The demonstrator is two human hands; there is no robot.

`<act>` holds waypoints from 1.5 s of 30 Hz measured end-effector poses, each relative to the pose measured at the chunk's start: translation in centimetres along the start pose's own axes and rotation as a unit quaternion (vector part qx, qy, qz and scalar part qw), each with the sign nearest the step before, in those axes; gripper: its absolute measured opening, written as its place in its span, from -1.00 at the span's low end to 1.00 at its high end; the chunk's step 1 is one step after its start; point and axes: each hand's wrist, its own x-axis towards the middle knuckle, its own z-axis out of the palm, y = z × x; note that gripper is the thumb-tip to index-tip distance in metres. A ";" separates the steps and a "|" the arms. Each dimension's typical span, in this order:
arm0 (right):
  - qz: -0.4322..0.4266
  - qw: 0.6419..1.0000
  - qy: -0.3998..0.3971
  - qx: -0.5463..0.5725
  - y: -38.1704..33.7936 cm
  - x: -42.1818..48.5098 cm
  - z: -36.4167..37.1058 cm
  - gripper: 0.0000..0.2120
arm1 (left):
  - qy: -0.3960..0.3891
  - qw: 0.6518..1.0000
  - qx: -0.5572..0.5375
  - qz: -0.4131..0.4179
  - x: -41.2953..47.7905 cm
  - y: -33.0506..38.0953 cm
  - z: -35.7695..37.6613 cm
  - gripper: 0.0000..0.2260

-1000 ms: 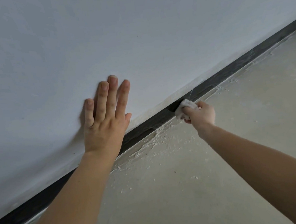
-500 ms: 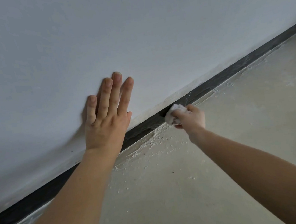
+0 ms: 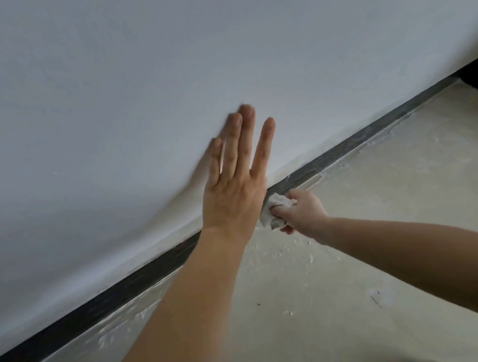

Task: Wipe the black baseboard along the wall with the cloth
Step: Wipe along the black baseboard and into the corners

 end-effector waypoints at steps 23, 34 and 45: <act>-0.041 0.994 -0.075 0.069 2.4 2.5 -0.9 -0.86 | 0.033 0.980 0.193 -0.042 0.6 1.3 4.3 -0.12; -0.002 0.996 -0.032 0.083 5.2 8.9 -5.5 -0.83 | -0.016 0.975 0.209 -0.073 0.7 2.1 3.4 -0.08; -0.013 0.972 -0.206 0.115 8.8 7.9 -7.2 -0.89 | -0.157 0.960 0.158 -0.169 3.4 9.8 0.2 -0.16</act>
